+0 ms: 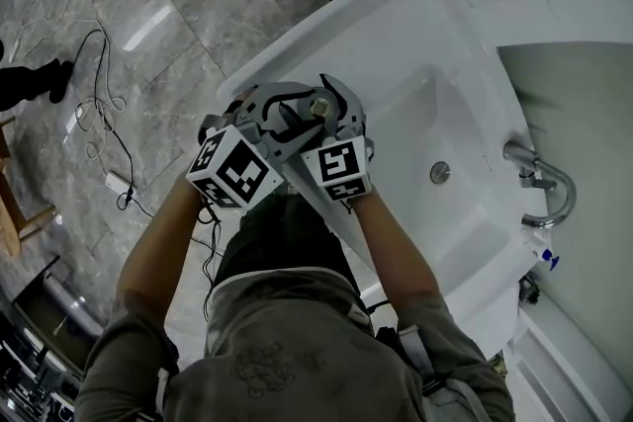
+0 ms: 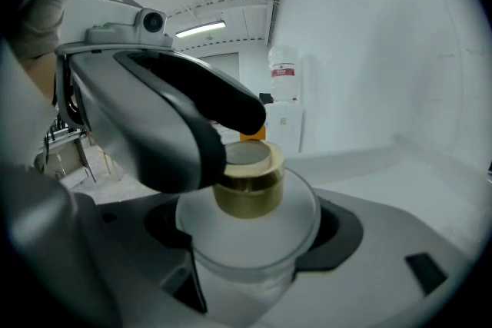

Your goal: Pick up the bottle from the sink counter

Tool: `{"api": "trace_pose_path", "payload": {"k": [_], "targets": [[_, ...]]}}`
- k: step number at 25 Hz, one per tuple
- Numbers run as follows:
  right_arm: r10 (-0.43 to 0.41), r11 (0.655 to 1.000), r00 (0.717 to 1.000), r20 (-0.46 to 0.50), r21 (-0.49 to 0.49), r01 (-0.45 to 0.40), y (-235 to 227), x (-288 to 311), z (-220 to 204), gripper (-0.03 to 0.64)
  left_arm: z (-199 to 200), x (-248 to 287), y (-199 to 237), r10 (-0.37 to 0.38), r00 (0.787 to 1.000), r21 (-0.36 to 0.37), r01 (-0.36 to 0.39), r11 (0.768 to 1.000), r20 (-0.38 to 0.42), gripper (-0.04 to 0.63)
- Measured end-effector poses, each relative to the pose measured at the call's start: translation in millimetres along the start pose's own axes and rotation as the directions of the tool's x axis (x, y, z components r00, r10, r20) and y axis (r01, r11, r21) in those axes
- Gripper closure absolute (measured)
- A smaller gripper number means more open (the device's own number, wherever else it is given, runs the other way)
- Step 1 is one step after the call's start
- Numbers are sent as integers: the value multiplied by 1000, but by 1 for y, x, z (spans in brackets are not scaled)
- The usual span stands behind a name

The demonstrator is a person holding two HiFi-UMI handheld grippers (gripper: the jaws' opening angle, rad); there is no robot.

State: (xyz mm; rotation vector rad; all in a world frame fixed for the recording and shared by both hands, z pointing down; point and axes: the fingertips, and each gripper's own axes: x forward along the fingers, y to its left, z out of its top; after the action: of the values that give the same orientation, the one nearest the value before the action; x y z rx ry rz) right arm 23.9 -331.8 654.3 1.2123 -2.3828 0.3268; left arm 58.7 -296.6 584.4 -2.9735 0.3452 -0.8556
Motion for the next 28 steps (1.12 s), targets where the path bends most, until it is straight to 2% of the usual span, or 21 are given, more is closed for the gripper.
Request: {"api": "trace_pose_path", "payload": {"k": [5, 9, 12, 16, 22, 28], "targets": [[6, 1000, 1000, 5, -11, -6, 0, -2, 0, 285, -7, 14, -5, -16, 999, -2, 16, 1000, -30, 416], [24, 999, 1000, 13, -28, -23, 3, -2, 0, 285, -9, 15, -4, -23, 1000, -48, 23, 999, -4, 416], [36, 999, 999, 6, -31, -36, 4, -2, -1, 285, -8, 15, -8, -28, 999, -44, 29, 999, 21, 457], [44, 998, 999, 9, -41, -43, 4, -3, -2, 285, -8, 15, -9, -16, 999, -47, 18, 999, 33, 459], [61, 996, 998, -10, -63, -62, 10, -3, -4, 286, -10, 11, -11, -1, 1000, -60, 2, 998, 9, 460], [59, 994, 998, -12, -87, -60, 17, -13, 10, 287, 2, -4, -13, 18, 1000, -59, -17, 998, 10, 460]]}}
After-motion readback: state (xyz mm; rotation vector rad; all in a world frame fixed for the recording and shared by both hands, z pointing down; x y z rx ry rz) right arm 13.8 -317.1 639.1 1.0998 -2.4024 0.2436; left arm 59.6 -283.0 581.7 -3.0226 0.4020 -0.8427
